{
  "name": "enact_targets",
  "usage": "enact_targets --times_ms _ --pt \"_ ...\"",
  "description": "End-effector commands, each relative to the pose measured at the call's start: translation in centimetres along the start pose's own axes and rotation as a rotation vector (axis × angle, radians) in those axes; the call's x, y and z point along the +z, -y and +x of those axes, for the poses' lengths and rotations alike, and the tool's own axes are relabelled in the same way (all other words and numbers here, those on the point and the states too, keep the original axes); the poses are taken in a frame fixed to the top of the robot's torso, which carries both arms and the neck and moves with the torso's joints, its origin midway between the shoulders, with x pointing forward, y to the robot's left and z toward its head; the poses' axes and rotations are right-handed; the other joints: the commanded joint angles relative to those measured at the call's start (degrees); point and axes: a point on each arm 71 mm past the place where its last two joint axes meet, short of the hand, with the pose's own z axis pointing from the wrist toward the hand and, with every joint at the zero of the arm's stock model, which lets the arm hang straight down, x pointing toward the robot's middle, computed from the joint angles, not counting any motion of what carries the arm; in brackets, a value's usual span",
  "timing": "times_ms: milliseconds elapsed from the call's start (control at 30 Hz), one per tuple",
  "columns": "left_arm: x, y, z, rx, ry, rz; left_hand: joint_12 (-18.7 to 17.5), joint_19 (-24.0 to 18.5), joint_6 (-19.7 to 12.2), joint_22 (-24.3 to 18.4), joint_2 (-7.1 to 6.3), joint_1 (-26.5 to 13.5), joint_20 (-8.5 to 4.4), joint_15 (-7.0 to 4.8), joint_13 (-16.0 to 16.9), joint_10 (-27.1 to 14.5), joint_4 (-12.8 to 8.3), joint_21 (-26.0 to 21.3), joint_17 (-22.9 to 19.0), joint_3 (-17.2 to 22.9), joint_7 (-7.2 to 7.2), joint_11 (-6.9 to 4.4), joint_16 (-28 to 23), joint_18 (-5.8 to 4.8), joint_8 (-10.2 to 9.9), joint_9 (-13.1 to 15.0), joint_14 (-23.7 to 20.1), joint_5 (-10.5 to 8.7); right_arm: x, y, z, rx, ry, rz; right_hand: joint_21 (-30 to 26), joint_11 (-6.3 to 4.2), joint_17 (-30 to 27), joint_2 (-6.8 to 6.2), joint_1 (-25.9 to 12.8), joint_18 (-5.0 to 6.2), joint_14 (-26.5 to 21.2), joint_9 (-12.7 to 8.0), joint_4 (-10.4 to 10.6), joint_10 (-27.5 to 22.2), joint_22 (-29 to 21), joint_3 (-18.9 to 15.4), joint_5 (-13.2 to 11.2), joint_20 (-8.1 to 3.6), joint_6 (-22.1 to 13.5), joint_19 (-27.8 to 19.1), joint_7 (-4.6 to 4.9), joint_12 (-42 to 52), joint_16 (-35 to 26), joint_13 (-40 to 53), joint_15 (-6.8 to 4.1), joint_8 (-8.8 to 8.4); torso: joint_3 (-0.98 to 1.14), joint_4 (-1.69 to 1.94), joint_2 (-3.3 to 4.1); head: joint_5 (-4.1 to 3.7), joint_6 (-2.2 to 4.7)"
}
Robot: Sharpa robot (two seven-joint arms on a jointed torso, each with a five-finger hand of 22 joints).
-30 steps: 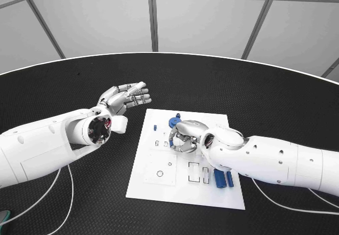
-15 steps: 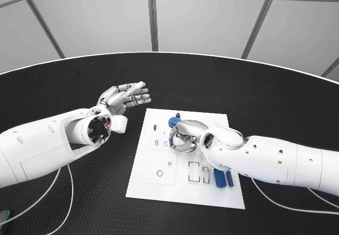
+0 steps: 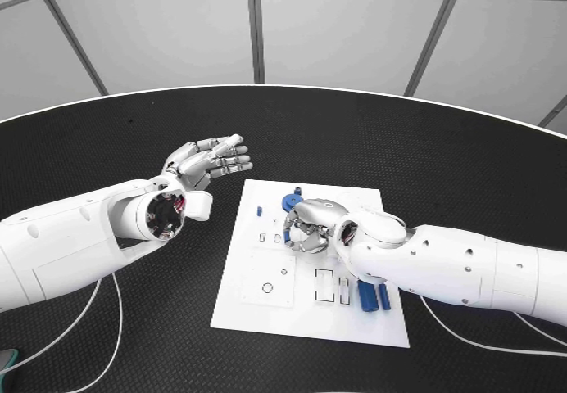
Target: Assemble the parts on the task board
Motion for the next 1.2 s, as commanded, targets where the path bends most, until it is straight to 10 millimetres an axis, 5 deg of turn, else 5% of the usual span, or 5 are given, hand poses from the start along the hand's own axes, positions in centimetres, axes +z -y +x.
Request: enact_targets --times_ms 33,800,1200 --pt "-0.01 0.0 -0.02 0.0 0.0 0.0 -0.3 0.5 0.4 -0.1 -0.31 0.3 -0.08 0.08 0.0 0.3 0.0 0.2 0.0 0.2 2.4 -0.03 -0.4 1.17 -0.3 -0.1 0.4 0.07 0.02 -0.02 0.01 0.0 0.0 0.0 0.3 0.49 15.1 -0.14 -0.6 -0.42 5.9 0.0 0.0 5.3 15.1 0.2 0.1 0.27 -0.4 6.0 0.03 -0.4 0.1 14.4 0.49 -0.45 0.02 -0.03 0.01 0.03 -0.11" --pt "-0.06 0.02 -0.11 0.001 0.003 -0.001 -0.4 0.5 0.4 -0.1 -0.37 0.3 -0.07 0.09 -0.1 0.3 0.0 0.2 0.1 0.3 2.43 -0.01 -0.4 1.17 -0.4 -0.1 0.4 0.08 0.26 -0.17 0.18 -0.004 -0.017 0.003 0.3 1.32 15.1 -1.3 -2.5 -0.42 5.9 -0.4 0.0 4.6 15.1 0.4 -0.5 1.18 -2.4 6.0 1.02 -1.3 0.1 13.7 1.49 -1.46 0.06 0.01 0.0 0.17 -0.46" --pt "-0.03 0.01 -0.14 0.001 0.004 -0.002 -0.4 0.5 0.4 -0.1 -0.37 0.3 -0.07 0.09 -0.1 0.3 0.0 0.2 0.1 0.3 2.43 -0.01 -0.4 1.17 -0.4 -0.1 0.4 0.08 0.26 -0.24 0.22 -0.005 -0.023 -0.001 0.3 2.6 15.1 -2.93 -4.5 -0.42 5.9 -1.3 0.1 3.8 15.1 0.2 -2.4 2.43 -5.9 6.0 2.42 -2.2 0.1 13.0 2.82 -3.68 0.06 0.01 0.02 0.12 -0.36"
